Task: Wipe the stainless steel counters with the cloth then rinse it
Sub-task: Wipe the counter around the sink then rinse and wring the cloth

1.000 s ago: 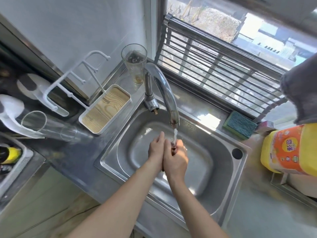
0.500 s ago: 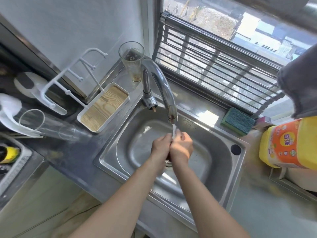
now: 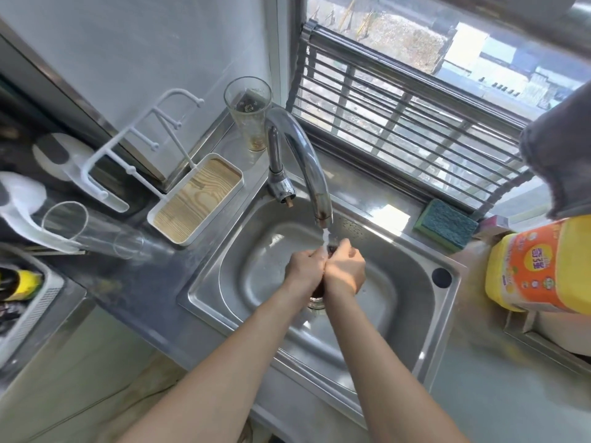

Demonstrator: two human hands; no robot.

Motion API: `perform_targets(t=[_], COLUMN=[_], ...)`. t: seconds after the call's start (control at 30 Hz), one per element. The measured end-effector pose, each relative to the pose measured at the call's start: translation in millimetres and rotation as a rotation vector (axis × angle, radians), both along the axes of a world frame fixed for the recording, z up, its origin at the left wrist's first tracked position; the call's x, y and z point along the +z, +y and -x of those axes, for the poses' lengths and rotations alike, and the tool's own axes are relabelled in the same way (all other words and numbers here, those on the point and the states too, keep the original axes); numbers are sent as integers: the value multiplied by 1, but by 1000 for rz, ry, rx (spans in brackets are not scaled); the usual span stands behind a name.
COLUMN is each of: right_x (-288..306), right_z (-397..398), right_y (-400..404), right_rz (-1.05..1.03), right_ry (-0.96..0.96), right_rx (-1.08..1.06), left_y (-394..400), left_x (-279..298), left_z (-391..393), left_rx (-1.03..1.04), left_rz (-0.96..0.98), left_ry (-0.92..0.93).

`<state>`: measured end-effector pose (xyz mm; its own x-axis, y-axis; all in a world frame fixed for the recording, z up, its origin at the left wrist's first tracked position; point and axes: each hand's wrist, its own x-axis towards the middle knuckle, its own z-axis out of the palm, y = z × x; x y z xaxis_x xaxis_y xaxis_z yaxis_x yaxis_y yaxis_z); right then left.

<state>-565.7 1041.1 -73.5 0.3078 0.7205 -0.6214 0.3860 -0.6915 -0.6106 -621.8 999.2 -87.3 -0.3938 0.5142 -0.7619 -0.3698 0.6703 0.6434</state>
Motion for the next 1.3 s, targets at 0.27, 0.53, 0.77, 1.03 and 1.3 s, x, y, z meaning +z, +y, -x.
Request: perform_targets(t=[0.27,0.53,0.77,1.03,1.3], right_x=[-3,-22,-3,-23,-15], right_z=[0,-31,-15,-4,-11], right_y=[-16,6,-47,-26,8], right_rz=[-110,-95,-297,-165,162], right_ry=[-33,-82,131,95,326], right_rx=[176,64,274,207,-258], left_y=[-4,-6,-11,-7,-9], left_x=[7,-1,-5,3,6], left_z=[7,22,18,2,21], left_rx=[47,337,301,54,107], left_rz=[25,-5,-30,-36,-55], left_ry=[-83,-168,-233,-184,-153])
